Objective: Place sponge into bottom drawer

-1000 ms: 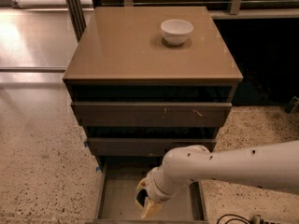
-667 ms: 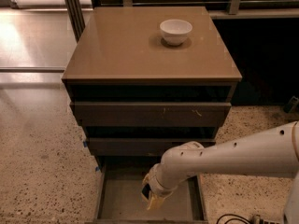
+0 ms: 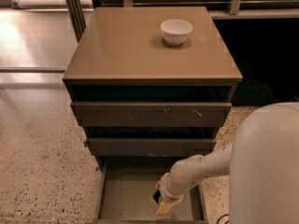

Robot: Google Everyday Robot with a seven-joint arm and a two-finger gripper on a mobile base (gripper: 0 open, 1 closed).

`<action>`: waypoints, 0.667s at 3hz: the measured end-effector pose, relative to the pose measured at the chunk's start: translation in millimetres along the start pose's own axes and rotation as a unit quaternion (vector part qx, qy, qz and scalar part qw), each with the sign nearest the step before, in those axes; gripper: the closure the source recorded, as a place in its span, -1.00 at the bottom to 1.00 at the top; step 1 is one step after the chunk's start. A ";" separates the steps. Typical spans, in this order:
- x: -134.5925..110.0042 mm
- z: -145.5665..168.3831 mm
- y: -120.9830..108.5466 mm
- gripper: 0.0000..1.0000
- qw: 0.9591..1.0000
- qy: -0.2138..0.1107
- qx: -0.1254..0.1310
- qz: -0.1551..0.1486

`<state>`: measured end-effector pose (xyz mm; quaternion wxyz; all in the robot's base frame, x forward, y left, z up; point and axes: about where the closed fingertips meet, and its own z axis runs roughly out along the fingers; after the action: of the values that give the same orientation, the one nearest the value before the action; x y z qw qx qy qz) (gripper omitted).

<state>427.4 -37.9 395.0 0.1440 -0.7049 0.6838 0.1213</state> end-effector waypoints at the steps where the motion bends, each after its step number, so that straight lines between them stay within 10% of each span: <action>1: 4.8 11.9 10.8 1.00 1.000 0.000 -0.014 0.006; 2: 4.8 11.9 10.8 1.00 1.000 0.000 -0.014 0.006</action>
Offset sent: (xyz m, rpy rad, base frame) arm -0.0103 -0.0004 -0.0132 0.0002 0.0313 -0.0011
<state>417.1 -38.2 381.7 0.1334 -0.7026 0.6864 0.1323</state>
